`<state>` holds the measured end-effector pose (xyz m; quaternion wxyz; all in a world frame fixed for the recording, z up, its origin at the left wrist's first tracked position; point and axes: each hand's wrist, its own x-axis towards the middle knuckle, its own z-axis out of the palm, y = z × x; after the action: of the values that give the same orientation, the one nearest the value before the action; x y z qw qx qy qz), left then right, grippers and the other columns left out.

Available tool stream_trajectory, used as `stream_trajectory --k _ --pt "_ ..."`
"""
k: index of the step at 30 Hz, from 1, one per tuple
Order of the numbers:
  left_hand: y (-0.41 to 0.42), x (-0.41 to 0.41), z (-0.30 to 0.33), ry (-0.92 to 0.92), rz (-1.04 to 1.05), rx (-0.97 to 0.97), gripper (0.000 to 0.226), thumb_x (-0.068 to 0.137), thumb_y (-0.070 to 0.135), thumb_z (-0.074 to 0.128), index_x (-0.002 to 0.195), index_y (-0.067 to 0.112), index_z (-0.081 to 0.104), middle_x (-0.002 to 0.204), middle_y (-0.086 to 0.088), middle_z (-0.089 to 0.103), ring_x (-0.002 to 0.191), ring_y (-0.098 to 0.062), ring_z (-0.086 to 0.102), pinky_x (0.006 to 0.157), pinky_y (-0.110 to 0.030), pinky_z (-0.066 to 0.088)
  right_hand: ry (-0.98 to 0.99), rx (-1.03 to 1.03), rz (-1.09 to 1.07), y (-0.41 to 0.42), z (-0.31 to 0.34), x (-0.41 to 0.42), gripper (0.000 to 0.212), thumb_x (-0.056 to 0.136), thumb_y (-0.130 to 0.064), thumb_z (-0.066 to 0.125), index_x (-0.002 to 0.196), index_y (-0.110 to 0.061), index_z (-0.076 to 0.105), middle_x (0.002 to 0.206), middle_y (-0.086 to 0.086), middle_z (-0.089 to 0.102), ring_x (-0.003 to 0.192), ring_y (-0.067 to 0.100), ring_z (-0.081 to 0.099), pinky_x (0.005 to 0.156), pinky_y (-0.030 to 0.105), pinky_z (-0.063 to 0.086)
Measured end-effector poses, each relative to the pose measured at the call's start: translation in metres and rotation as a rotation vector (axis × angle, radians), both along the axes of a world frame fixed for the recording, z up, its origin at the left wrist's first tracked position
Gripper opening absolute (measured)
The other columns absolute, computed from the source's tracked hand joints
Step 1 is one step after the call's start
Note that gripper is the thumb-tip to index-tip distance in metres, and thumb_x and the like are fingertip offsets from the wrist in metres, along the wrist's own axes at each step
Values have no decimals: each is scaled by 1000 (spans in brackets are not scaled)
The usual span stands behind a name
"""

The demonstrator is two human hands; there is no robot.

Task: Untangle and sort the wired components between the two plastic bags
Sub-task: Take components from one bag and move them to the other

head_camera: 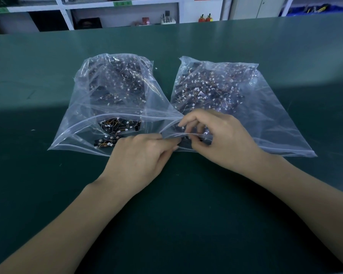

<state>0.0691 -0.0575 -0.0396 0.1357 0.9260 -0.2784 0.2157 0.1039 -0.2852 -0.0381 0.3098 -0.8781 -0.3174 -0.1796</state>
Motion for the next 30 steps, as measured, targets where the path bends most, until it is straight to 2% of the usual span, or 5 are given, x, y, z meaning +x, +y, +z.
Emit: stream_trajectory --k 4,7,13,18,30 --pt "2 1 8 2 63 -219 15 94 29 61 84 26 72 58 17 45 55 -12 49 54 -24 37 13 3 -16 -1 1 1 37 84 -3 75 113 -25 70 97 -15 69 84 13 65 75 44 58" --pt "10 5 9 19 202 -187 25 94 34 49 74 21 58 56 10 47 53 -20 48 53 -22 28 18 -4 -19 -1 0 0 36 85 -5 75 113 -26 70 98 -16 69 83 12 65 74 43 59" --pt "28 15 6 -21 380 -124 23 101 35 64 83 23 56 79 10 56 71 -21 55 61 -35 41 9 -2 -19 0 -1 -1 32 86 -8 76 111 -27 71 98 -17 69 81 9 62 74 40 59" --pt "36 20 7 -8 390 21 19 99 34 67 114 28 78 108 1 75 104 -34 67 97 -51 45 14 -1 -19 0 -1 -1 31 86 -8 76 111 -25 72 98 -16 69 81 9 63 74 40 59" --pt "41 23 5 -53 380 27 16 100 25 68 98 21 84 88 -4 78 90 -35 70 80 -44 51 11 -15 -24 1 -2 -1 30 87 -9 77 112 -25 71 99 -17 68 78 6 60 72 39 58"
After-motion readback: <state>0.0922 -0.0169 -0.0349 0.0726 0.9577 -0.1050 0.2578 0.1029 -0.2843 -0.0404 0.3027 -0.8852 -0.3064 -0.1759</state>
